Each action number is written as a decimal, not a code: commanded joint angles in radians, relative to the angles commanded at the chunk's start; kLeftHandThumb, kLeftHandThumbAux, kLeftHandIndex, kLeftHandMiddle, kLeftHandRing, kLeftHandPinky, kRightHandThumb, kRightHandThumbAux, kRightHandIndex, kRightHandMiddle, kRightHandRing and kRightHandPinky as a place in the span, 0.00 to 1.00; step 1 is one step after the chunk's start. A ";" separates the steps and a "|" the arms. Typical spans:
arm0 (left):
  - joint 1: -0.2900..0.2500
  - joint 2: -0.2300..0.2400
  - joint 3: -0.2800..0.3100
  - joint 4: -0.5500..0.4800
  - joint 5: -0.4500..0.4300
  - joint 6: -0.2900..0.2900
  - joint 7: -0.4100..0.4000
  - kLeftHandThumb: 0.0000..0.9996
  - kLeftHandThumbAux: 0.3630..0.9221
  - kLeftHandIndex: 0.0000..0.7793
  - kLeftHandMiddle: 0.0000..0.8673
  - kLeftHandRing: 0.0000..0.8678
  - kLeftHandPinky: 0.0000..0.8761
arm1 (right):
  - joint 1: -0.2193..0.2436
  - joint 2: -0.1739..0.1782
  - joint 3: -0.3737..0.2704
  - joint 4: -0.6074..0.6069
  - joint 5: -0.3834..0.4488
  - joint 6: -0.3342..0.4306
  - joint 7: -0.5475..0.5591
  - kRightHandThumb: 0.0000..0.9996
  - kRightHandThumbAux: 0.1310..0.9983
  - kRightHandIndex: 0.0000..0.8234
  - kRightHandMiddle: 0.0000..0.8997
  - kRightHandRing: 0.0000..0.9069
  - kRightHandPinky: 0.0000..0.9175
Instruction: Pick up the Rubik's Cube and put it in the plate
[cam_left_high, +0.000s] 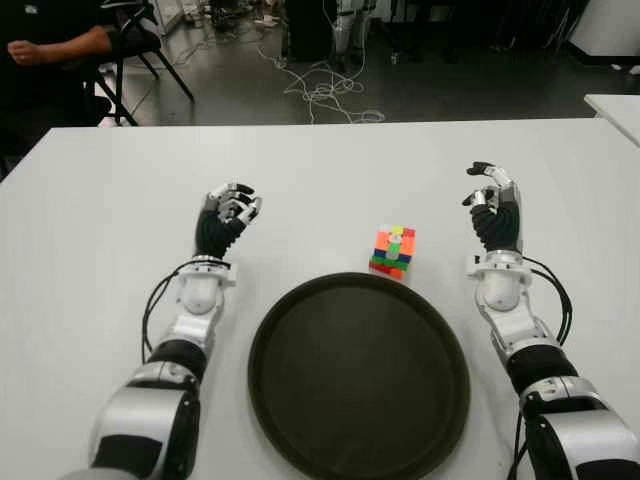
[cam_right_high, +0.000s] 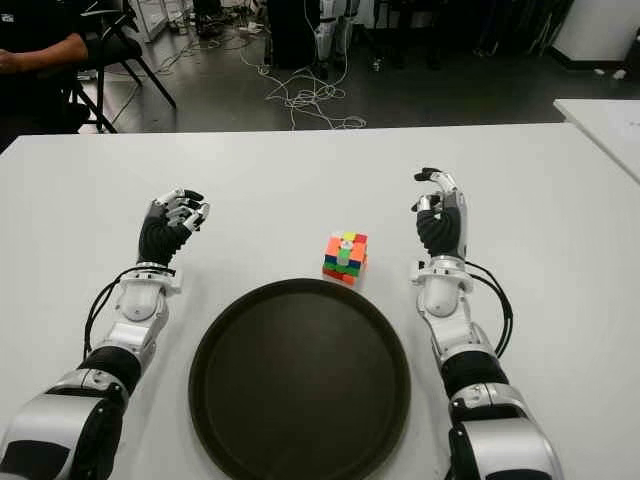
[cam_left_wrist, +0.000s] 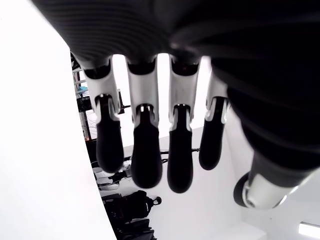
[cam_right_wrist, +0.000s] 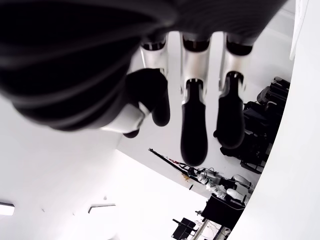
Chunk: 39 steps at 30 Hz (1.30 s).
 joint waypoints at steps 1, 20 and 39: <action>0.000 0.000 0.000 0.001 0.000 -0.001 0.000 0.85 0.53 0.54 0.64 0.77 0.74 | 0.000 0.001 0.000 -0.001 0.002 -0.001 0.002 0.95 0.61 0.45 0.54 0.61 0.78; 0.000 -0.003 0.003 -0.001 -0.003 -0.003 0.005 0.85 0.52 0.54 0.66 0.78 0.76 | 0.002 0.001 -0.001 -0.004 0.006 0.001 0.005 0.95 0.61 0.45 0.56 0.62 0.78; -0.002 -0.004 0.004 0.000 -0.013 -0.001 -0.026 0.78 0.57 0.50 0.52 0.57 0.54 | 0.005 0.001 0.000 -0.015 0.009 0.018 0.016 0.94 0.62 0.42 0.53 0.60 0.58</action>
